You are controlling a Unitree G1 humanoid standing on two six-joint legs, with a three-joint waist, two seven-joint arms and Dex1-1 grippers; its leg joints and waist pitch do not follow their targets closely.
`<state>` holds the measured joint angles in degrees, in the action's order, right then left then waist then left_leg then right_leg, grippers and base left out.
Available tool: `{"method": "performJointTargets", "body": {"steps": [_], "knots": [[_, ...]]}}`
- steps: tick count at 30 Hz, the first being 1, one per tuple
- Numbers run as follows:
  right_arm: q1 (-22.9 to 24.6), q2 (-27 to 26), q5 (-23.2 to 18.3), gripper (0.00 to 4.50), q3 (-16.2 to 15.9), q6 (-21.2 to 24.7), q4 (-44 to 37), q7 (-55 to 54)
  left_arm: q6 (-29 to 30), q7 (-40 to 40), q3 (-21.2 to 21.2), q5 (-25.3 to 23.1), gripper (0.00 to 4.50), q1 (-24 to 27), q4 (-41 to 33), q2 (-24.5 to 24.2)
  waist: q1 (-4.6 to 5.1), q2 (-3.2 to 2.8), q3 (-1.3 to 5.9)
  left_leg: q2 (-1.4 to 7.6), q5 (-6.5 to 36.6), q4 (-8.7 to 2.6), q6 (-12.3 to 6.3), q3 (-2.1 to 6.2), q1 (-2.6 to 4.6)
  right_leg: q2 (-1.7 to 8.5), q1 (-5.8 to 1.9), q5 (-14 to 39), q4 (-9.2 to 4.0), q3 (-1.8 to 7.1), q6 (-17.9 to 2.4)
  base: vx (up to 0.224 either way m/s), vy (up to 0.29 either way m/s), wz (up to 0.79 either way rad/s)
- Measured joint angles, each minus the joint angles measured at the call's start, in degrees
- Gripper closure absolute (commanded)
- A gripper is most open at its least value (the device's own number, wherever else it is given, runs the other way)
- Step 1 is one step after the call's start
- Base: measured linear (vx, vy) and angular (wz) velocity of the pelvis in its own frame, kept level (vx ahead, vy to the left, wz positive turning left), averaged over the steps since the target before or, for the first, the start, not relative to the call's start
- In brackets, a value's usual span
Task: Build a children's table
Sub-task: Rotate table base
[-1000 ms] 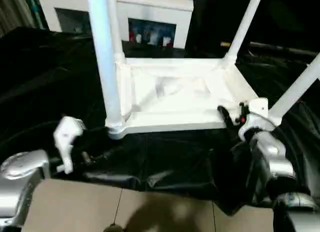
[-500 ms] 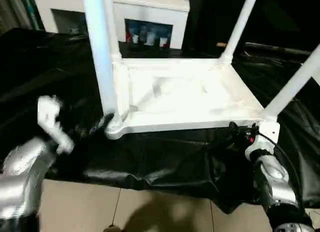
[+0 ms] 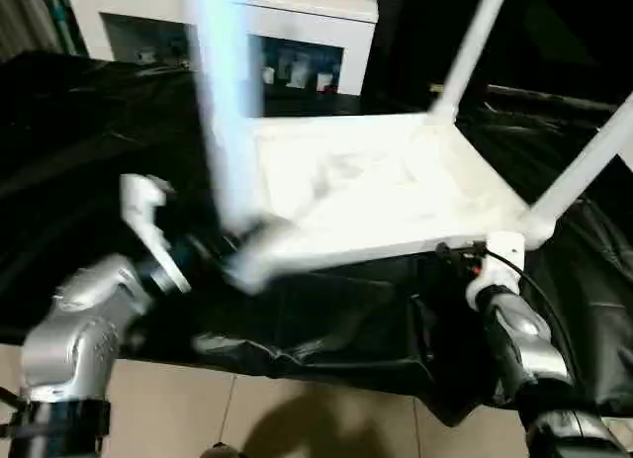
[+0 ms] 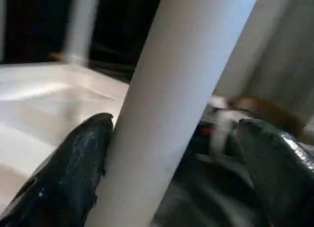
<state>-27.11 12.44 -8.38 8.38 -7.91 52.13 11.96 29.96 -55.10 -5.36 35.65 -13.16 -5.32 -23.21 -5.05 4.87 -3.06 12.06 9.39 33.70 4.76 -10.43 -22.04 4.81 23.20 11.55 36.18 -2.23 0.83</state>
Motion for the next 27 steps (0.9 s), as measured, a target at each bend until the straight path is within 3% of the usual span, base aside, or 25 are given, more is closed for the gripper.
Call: {"method": "performJointTargets", "body": {"steps": [4,11,19,27], "knots": [[-3.19,-0.05,0.74,0.61,-0.3,0.0,4.7,1.02,7.37,-5.84,4.89,4.02,0.04,-0.37,-5.19,-4.81,0.8,0.54,0.02,0.01,-0.02,0.0,0.06,0.04,0.1,-0.18,0.03,-0.06,0.03,-0.01,-0.07,0.0,0.0,0.0],[-6.91,-3.27,2.02,0.61,-2.31,-0.45,7.56,4.74,10.24,-7.34,10.31,5.32,0.04,-5.36,-7.52,-1.54,1.92,0.58,0.01,0.15,-0.09,-0.01,0.18,0.18,0.12,-0.42,0.06,-0.17,0.06,-0.02,-0.19,0.0,0.0,0.0],[-10.71,-5.84,5.69,0.61,-6.58,-1.74,10.01,9.87,3.02,-5.63,18.28,-2.43,0.04,-14.2,1.55,8.11,1.68,0.63,0.02,0.18,-0.11,0.16,0.2,0.19,0.06,-0.42,0.09,-0.3,0.04,-0.01,-0.28,0.0,0.0,0.0],[-11.1,-6.26,6.59,0.61,-7.12,-3.3,10.63,10.78,-2.13,-2.76,21.0,-7.13,0.04,-16.99,7.39,12.23,1.48,0.61,0.01,0.38,-0.12,0.17,0.2,0.17,0.06,-0.43,0.08,-0.32,0.04,-0.03,-0.3,0.0,0.0,0.0]]}}
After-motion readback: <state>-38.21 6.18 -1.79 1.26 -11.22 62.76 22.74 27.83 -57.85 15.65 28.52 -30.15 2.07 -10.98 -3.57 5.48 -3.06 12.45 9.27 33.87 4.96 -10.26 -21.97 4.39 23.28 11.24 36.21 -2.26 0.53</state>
